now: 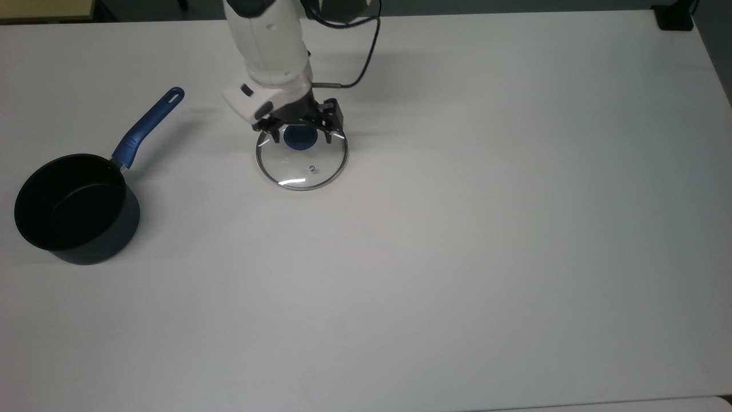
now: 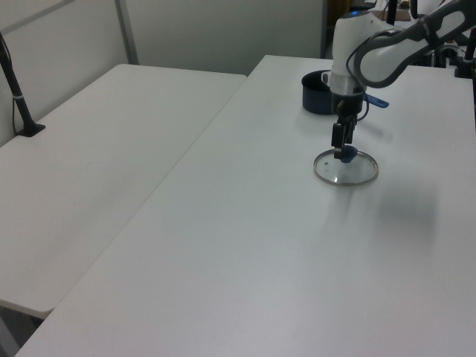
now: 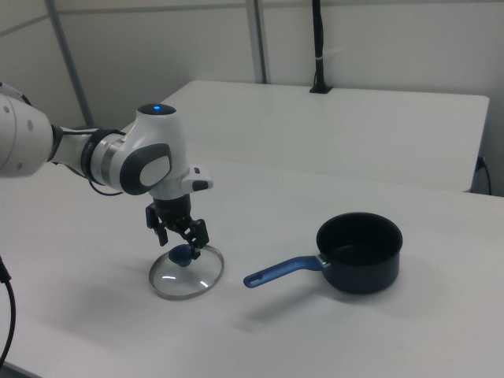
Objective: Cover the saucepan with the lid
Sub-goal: 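Close the gripper on the blue knob of the glass lid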
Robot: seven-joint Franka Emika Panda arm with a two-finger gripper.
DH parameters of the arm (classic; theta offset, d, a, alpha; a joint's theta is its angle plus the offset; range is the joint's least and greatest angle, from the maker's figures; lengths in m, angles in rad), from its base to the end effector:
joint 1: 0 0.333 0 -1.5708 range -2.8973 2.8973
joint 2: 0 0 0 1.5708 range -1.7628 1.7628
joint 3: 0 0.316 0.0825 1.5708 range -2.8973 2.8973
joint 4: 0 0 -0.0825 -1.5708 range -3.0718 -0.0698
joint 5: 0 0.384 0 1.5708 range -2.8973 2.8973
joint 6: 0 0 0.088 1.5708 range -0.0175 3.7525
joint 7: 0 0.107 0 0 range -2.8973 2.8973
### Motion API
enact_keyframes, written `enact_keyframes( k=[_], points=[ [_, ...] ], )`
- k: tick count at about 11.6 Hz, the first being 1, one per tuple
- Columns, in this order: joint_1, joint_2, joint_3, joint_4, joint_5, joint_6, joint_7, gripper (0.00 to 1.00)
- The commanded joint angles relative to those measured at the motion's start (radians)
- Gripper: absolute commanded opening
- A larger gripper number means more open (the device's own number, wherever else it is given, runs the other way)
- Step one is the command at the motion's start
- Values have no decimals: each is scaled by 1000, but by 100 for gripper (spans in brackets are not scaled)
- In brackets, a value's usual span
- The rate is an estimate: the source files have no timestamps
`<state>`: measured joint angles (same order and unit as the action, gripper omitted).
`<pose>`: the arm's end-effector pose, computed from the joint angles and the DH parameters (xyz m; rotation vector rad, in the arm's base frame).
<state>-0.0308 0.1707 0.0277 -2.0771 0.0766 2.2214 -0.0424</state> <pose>0.5712 0.0004 0.3450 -3.0757 0.0127 0.0384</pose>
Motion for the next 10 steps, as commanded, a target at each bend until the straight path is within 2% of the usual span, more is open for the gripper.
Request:
enact_keyframes(
  k=[1,3,4,5,8,10],
  points=[
    [12,33,15,-1,6,37,16,97],
    [5,20,15,3,6,17,7,59],
    [2,26,17,17,8,20,-5,43],
    [-3,20,15,26,8,14,-23,39],
    [-6,-2,15,115,8,-87,-46,39],
    [-41,7,3,274,18,-190,-40,39]
  ],
)
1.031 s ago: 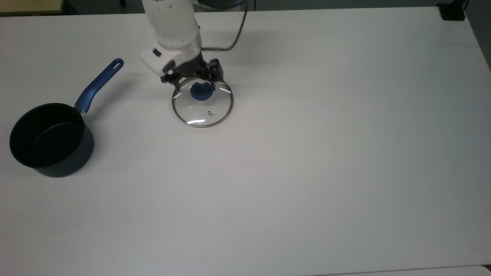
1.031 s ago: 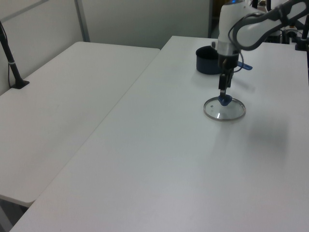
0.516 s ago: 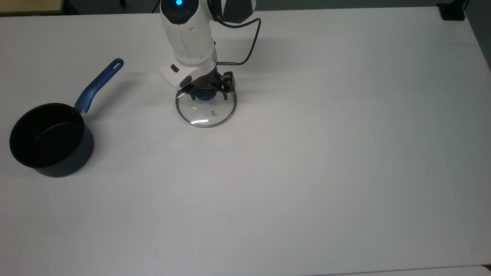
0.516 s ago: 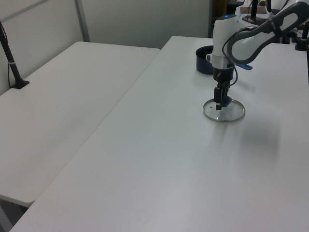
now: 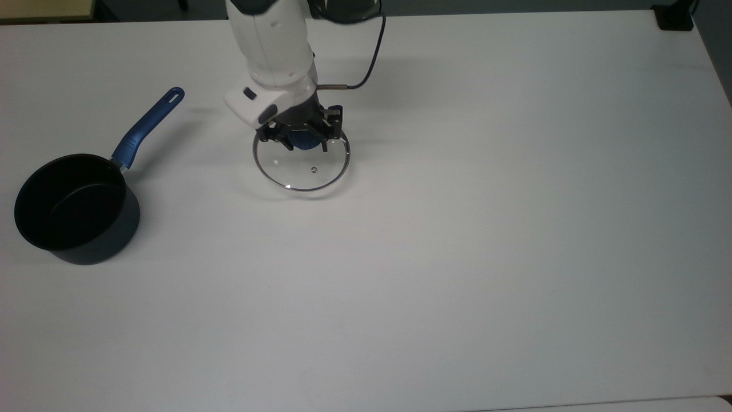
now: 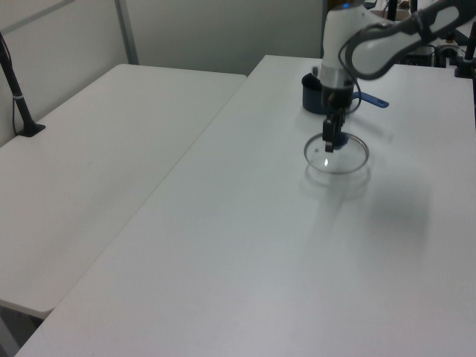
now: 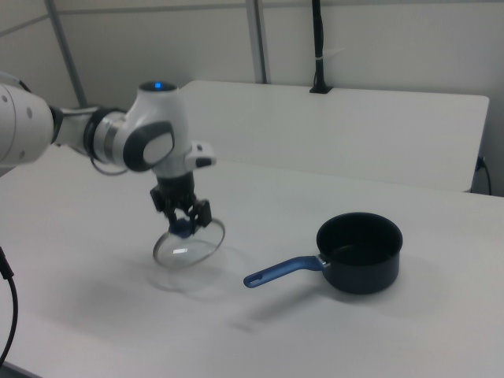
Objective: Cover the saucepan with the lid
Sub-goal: 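Close the gripper on the blue knob of the glass lid, then lift the lid and carry it over the black saucepan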
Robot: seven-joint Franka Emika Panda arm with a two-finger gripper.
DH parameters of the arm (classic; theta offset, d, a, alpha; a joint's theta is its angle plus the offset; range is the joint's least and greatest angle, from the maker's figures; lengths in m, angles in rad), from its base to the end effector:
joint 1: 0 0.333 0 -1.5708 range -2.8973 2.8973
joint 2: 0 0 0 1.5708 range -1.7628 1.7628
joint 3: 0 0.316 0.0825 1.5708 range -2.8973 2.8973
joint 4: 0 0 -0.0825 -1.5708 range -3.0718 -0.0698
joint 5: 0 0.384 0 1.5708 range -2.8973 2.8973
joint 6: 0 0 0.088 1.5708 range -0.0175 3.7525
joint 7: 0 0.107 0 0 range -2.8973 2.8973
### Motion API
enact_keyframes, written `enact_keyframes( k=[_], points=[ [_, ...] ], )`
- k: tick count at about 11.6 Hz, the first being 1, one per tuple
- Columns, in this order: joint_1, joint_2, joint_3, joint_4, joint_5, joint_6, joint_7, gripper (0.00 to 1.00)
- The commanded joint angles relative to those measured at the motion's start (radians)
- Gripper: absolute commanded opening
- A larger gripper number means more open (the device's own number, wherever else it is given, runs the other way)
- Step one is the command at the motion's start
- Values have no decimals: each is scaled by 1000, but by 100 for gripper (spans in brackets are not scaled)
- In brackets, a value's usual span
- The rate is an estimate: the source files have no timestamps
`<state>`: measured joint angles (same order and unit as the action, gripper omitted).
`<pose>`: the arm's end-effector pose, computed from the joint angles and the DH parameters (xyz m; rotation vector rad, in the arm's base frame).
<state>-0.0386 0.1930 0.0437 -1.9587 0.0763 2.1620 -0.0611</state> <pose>0.5970 0.0052 0.3797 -3.0697 -0.0355 -0.0189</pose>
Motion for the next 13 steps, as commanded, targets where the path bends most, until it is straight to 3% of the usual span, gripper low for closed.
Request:
enact_keyframes(
  k=[1,3,7,9,13],
  points=[
    [-68,-10,-18,232,23,-160,-22,39],
    [-127,25,-47,349,95,-156,-22,39],
    [-208,247,-165,633,189,-108,-14,38],
    [-233,296,-176,646,217,57,3,38],
    [-271,338,-205,627,206,102,-61,38]
  ],
)
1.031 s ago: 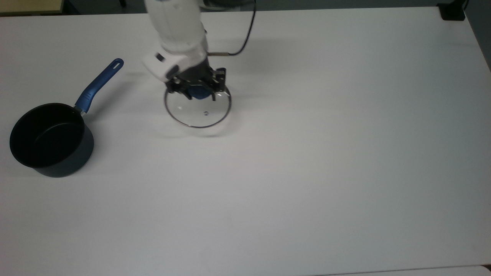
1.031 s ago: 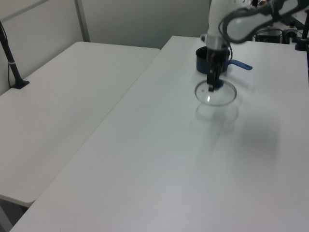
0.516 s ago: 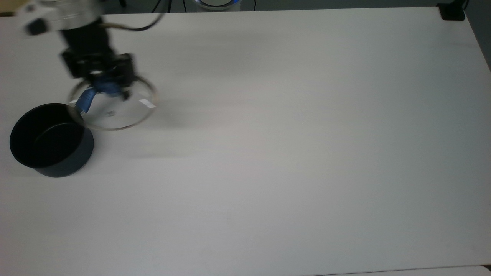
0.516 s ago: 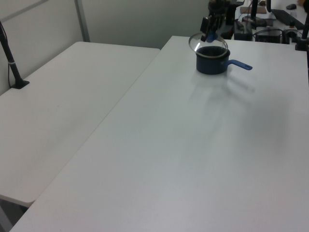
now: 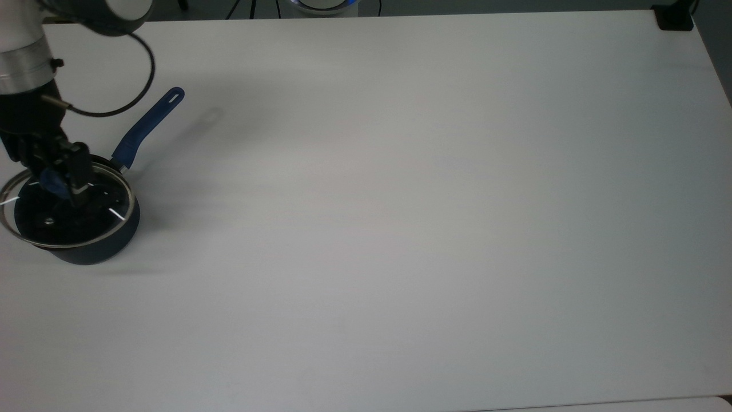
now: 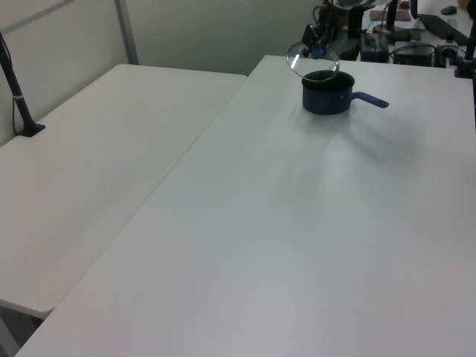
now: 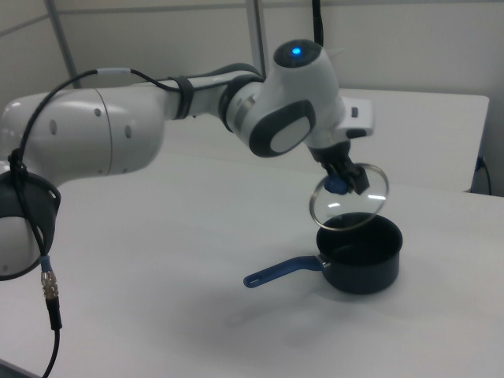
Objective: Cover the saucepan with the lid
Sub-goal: 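Lift the lid and carry it over the black saucepan, then lower the lid onto the saucepan rim and open the gripper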
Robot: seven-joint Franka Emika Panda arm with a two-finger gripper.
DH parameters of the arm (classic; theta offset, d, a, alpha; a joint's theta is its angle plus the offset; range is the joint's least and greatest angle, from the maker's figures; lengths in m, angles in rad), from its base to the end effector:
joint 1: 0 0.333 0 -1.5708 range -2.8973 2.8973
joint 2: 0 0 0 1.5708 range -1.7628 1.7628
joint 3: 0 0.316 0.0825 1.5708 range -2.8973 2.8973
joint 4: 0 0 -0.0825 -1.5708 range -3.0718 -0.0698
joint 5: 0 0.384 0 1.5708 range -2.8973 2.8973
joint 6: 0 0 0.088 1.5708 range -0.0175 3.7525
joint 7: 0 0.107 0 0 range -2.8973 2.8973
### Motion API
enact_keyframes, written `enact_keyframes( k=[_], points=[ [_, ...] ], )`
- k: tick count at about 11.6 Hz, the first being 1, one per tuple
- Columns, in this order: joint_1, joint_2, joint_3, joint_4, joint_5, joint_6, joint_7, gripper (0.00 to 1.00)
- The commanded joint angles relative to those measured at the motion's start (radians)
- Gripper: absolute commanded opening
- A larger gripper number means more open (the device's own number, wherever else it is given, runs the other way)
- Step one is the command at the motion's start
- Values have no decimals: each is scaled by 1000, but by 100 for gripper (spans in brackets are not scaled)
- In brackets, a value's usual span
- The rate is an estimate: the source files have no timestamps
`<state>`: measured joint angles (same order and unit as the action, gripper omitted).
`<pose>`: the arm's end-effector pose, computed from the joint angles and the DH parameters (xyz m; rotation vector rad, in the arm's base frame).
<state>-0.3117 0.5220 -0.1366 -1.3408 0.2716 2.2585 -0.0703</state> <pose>0.6820 -0.2946 0.4726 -2.9164 0.7080 -0.6579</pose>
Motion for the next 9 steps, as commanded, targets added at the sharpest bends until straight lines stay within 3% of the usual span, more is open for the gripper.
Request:
enact_keyframes(
  k=[1,3,9],
  points=[
    [-1,6,-29,-6,8,-2,-71,37],
    [-1,-2,-83,-6,12,-42,-115,36],
    [2,0,-84,-46,6,-48,-123,35]
  ],
)
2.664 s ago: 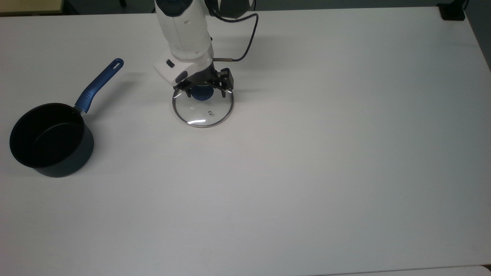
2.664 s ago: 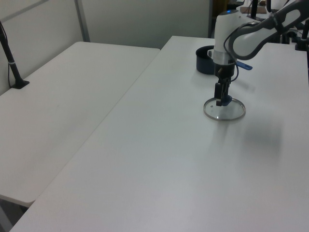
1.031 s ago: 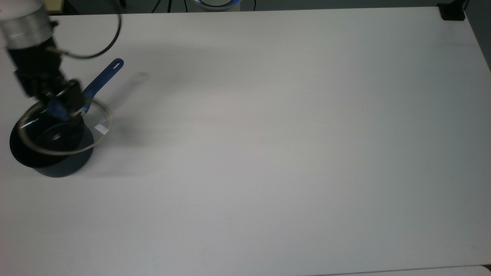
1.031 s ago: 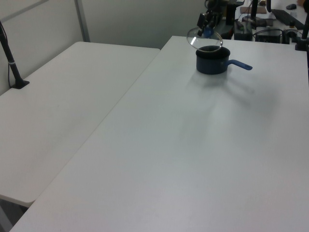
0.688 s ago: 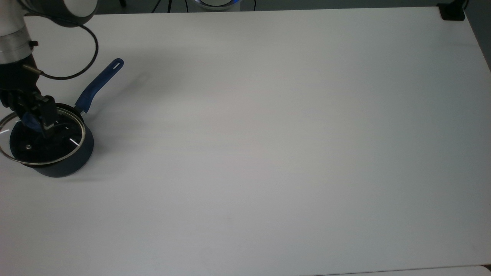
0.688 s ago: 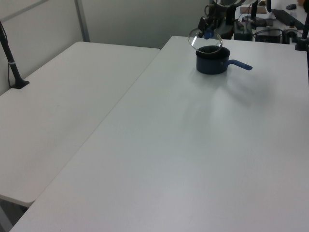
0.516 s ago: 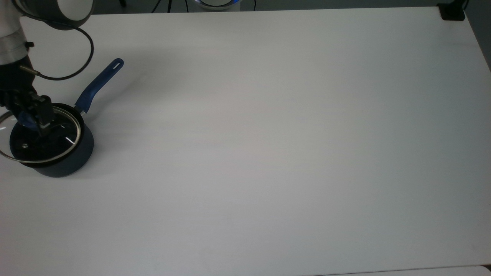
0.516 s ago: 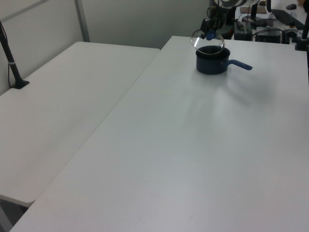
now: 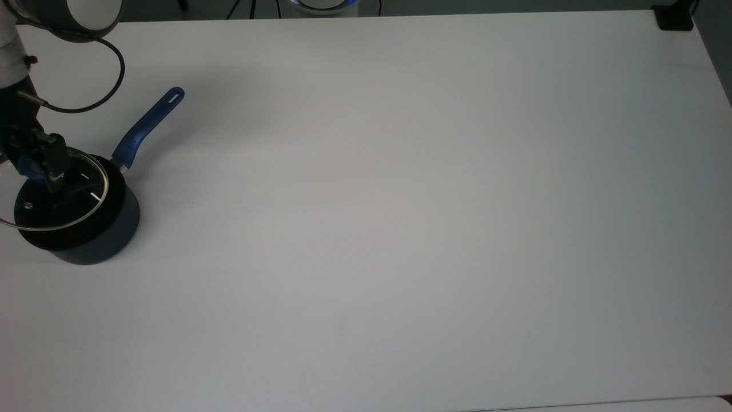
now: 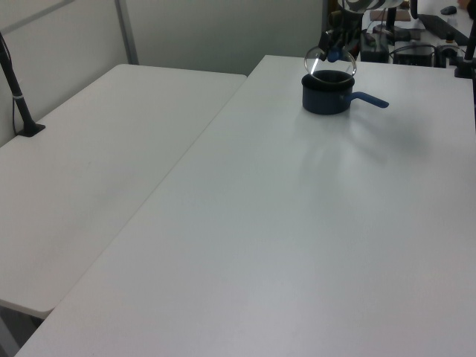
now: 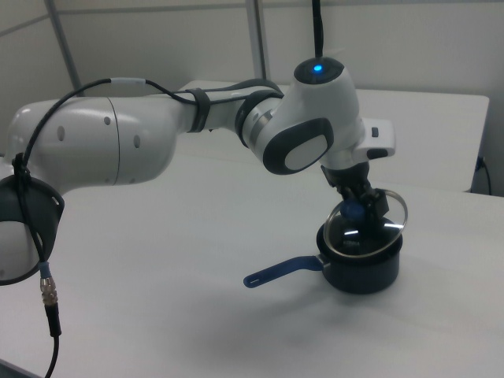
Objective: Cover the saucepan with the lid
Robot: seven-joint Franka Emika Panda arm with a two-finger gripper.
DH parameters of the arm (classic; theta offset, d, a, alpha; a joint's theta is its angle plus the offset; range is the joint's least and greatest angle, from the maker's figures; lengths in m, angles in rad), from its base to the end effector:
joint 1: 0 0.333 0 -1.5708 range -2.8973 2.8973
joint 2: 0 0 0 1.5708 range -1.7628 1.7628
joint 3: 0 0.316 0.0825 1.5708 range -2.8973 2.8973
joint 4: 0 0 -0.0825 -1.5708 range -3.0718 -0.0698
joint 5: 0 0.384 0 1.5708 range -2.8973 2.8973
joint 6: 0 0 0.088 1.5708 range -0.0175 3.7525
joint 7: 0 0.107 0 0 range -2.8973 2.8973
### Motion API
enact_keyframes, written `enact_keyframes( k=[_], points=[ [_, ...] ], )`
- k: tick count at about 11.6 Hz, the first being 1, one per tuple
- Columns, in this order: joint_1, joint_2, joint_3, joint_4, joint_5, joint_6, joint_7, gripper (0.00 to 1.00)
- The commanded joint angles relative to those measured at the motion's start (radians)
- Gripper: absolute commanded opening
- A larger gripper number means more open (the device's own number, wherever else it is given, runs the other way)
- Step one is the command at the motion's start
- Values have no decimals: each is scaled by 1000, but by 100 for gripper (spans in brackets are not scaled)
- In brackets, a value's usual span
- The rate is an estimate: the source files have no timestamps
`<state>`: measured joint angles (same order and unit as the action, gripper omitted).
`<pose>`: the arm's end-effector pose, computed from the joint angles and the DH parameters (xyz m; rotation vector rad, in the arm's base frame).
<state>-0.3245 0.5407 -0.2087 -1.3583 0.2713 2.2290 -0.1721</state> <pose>0.6586 -0.3395 0.4497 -3.0001 0.6753 -0.5731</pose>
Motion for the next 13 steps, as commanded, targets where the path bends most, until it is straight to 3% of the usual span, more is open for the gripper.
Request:
enact_keyframes(
  k=[1,3,6,7,8,13],
  points=[
    [16,-18,-12,-30,6,-17,-20,35],
    [18,-18,-11,-45,5,-11,-20,37],
    [16,-18,-11,-47,6,-11,-18,75],
    [18,-18,-11,-47,6,-11,-18,81],
    [18,-18,-11,-47,5,-11,-20,100],
    [18,-74,-11,-48,6,-20,-15,100]
  ],
)
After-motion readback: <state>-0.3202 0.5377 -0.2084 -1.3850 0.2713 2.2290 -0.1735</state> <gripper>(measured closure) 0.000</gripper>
